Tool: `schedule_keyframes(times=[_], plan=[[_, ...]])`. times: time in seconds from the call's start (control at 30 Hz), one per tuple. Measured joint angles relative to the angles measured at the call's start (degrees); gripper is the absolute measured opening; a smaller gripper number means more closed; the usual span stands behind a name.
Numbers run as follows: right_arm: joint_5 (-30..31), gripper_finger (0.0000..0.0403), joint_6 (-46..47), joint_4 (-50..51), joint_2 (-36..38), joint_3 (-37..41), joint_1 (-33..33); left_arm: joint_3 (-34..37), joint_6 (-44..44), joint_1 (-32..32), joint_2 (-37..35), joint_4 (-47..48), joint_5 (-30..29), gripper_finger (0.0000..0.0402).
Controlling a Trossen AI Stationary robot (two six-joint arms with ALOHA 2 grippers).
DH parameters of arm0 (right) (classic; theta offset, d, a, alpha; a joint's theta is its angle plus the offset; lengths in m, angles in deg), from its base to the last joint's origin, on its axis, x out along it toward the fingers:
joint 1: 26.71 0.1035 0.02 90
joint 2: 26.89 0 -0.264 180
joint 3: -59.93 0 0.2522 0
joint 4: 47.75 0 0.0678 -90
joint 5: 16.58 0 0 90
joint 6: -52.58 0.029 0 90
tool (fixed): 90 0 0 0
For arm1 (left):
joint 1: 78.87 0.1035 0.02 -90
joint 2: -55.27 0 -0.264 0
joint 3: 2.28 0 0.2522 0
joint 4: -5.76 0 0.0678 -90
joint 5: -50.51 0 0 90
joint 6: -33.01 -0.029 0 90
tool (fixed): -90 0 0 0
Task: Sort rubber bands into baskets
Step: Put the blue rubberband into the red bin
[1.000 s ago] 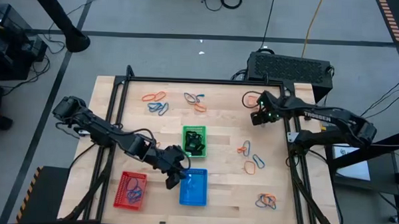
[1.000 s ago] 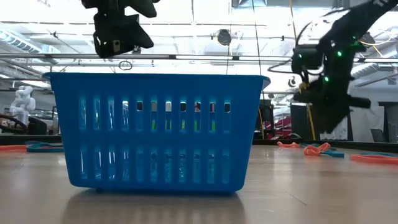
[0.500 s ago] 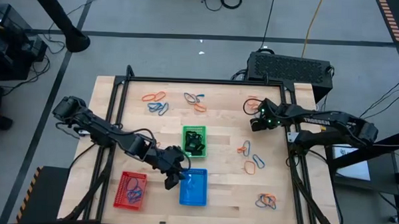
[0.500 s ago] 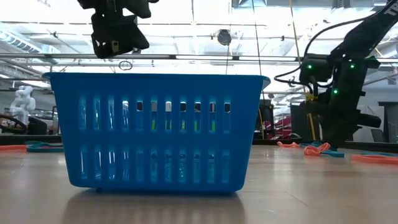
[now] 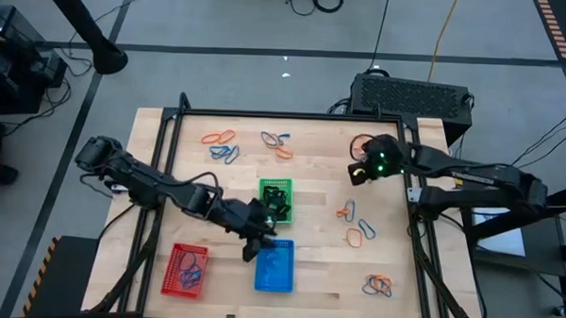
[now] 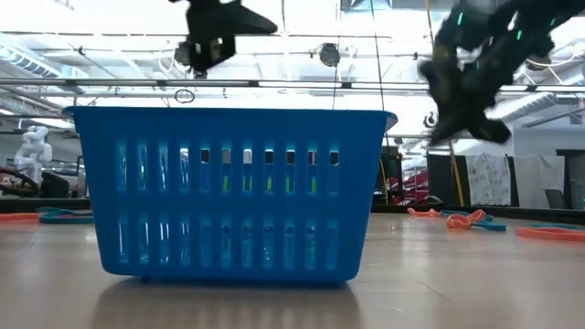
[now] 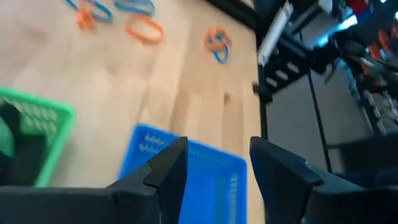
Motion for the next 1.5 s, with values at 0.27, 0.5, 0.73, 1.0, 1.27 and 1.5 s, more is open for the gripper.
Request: schedule_keyframes(times=[0.27,0.5,0.73,1.0,1.27,1.5], plan=[[20.1,0.0000,9.8,16.7,1.7,-3.4,8.0,0.0,-1.4,5.5,0.0,-8.7,4.5,0.0180],[21.3,0.0026,11.0,20.8,-2.2,2.6,1.7,0.0,-1.1,6.4,0.1,-10.8,5.9,0.0180],[17.9,0.0116,6.5,9.4,-7.7,6.4,-2.9,0.0,-0.9,5.9,0.3,-10.7,6.1,0.0180],[18.0,0.0184,5.4,6.4,-15.5,8.4,-3.8,0.0,1.0,5.8,0.3,-10.7,5.7,0.0180],[14.3,0.0051,1.1,2.8,-18.1,9.1,-4.1,0.0,2.1,5.8,0.3,-10.7,4.6,0.0180],[10.9,0.0003,-0.6,5.0,-11.6,8.9,-3.9,0.0,2.1,5.8,0.3,-12.0,4.3,0.0180]])
